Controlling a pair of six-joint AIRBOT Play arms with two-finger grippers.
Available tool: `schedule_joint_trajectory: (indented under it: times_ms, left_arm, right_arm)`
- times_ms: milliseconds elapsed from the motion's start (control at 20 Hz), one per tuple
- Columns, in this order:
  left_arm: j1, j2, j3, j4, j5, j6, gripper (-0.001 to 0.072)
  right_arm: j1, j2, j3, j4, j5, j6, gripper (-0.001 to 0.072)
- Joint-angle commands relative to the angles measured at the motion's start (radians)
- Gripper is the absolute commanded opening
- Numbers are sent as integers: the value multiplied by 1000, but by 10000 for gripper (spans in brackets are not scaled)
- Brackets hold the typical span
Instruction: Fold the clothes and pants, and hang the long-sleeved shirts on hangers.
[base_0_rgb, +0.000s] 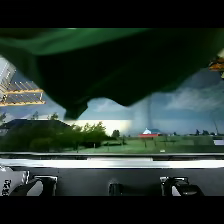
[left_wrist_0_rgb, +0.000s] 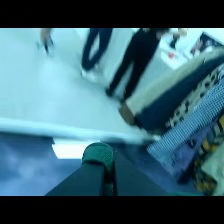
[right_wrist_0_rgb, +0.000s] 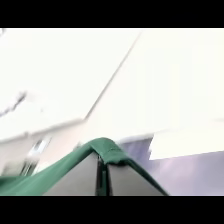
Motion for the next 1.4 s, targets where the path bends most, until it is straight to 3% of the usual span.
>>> schedule_joint_trajectory:
  times_ms: [0, 250, 500, 750, 950, 1250, 1300, 1350]
  left_arm:
    - [20, 163, 12, 177, 63, -126, 20]
    - [-9, 119, -29, 212, 60, -137, 20]
    - [-215, -135, -183, 224, 65, -76, 20]
    - [-348, -576, -225, 227, 140, -77, 19]
    - [-380, -855, -223, 174, 219, -77, 20]
    - [-372, -949, -222, 106, 217, -77, 22]
    - [-364, -945, -214, 106, 201, -77, 40]
    - [-350, -942, -195, 106, 171, -77, 143]
  right_arm:
    - [0, 19, 113, -147, 23, 47, 30]
    - [0, -149, 113, -145, 212, 114, 31]
    - [0, -462, 53, -146, 344, 111, 31]
    - [0, -866, 30, -120, 195, 87, 31]
    - [0, -1117, 30, 35, 28, 91, 31]
    - [0, -1234, 30, 176, -57, 88, 42]
    - [-1, -1232, 35, 181, -54, 86, 118]
    - [-5, -1221, 35, 180, -44, 86, 205]
